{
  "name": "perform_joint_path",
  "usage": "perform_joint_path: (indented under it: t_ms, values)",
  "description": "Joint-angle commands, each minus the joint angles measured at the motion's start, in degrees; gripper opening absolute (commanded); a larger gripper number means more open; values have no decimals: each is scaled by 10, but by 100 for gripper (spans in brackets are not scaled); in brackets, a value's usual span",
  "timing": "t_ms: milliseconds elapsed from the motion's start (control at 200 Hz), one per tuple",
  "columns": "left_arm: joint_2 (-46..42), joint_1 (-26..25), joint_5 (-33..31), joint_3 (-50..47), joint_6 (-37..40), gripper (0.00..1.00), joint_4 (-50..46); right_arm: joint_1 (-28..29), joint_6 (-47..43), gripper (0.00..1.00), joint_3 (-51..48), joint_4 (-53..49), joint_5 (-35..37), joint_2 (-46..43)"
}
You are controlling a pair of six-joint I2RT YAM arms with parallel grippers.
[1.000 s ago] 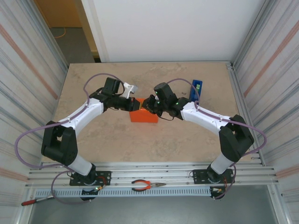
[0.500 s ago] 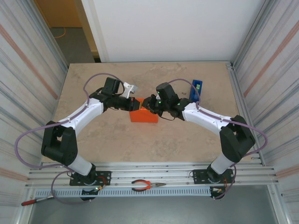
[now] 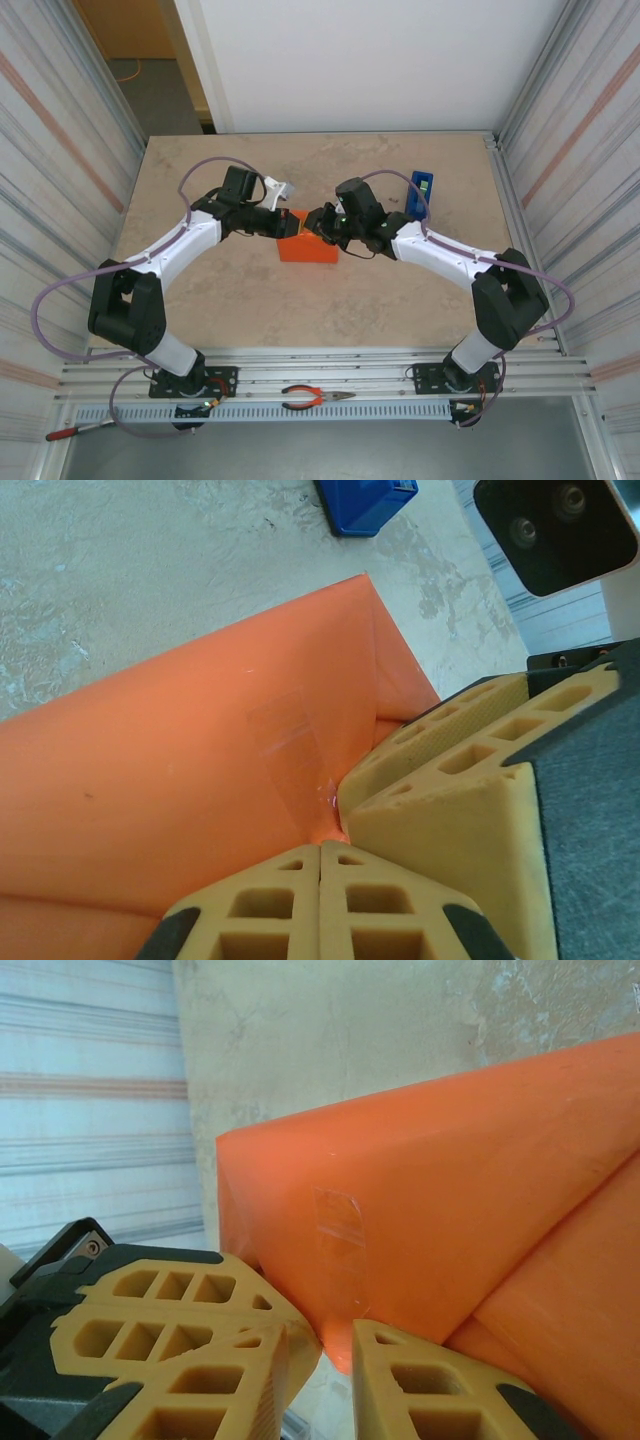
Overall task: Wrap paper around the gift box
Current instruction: Stick the wrapping paper to the gift box.
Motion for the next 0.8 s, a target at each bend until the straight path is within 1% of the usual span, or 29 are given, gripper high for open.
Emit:
perform_joint_path:
  t_ms: [0, 371, 797]
  values:
    - [2, -3, -32, -21, 14, 0, -29, 1, 14, 25, -17, -20, -7, -13]
    - [3, -3, -33, -22, 14, 0, -26, 0, 14, 27, -16, -17, -14, -11]
    - [3, -3, -33, -22, 13, 0, -27, 1, 14, 33, -8, -22, -25, -6]
